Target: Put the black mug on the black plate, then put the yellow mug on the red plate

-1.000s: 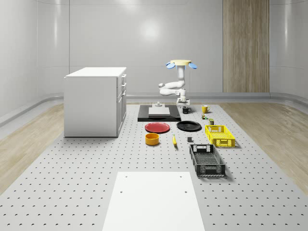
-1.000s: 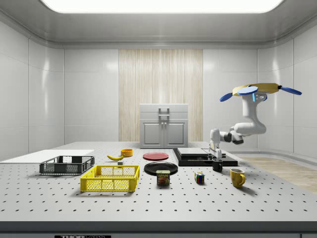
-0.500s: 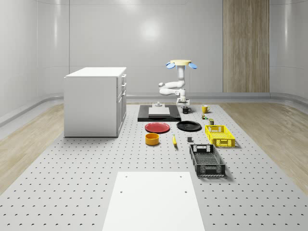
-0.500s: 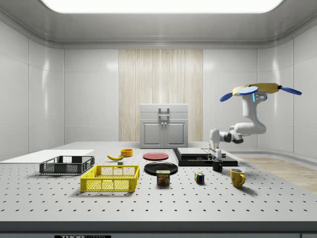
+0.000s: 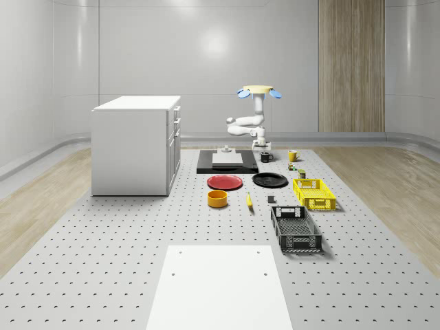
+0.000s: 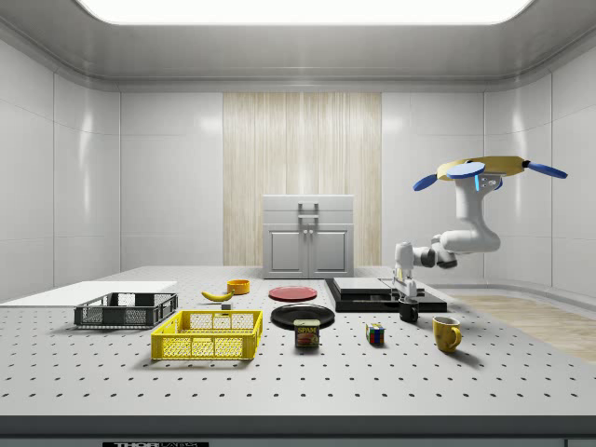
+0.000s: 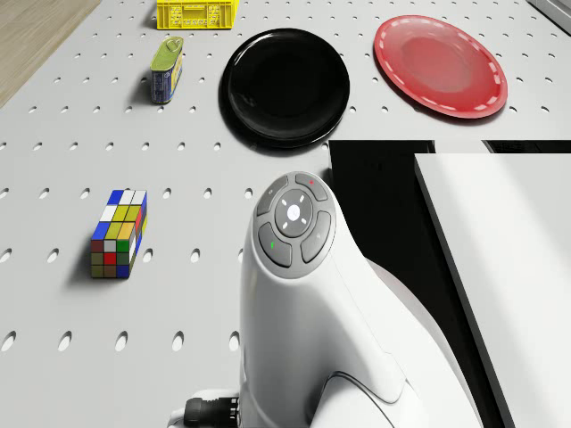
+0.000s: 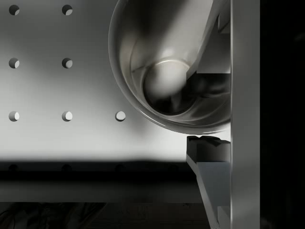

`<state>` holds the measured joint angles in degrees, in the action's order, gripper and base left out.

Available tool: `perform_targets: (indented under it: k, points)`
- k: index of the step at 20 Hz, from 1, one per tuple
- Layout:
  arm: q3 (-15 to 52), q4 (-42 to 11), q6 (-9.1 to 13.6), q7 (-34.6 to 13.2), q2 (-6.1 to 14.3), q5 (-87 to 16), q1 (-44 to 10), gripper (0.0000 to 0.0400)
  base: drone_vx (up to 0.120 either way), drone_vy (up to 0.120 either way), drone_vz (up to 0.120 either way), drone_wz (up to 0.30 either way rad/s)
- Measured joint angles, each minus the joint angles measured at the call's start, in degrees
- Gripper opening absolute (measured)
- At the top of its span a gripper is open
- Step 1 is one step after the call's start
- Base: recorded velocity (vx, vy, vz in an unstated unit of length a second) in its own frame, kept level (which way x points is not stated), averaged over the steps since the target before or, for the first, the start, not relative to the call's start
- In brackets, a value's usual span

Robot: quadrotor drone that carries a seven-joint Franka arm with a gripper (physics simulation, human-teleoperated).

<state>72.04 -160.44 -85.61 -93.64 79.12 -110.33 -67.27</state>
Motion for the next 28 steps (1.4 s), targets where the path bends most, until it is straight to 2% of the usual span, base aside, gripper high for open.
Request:
perform_targets:
  k: [7,12,15,25,28]
  points:
    - [4.45,-0.86,1.03,-0.71,0.65,4.45,-0.33,0.0111,0.000,0.000,0.000,0.000]
    - [8.22,-1.33,1.70,-1.28,1.27,8.22,-0.72,0.0110,0.008,0.000,0.112,0.000]
    - [9.46,-1.42,1.61,-1.50,1.78,9.56,-0.92,0.0110,0.120,0.000,0.120,0.000]
    - [10.88,-1.44,0.21,-1.89,3.71,11.51,-1.31,0.0110,0.120,0.000,0.000,0.000]
    - [11.01,-1.43,-0.29,-1.97,4.27,11.80,-1.38,0.0110,0.120,-0.080,0.000,0.000]
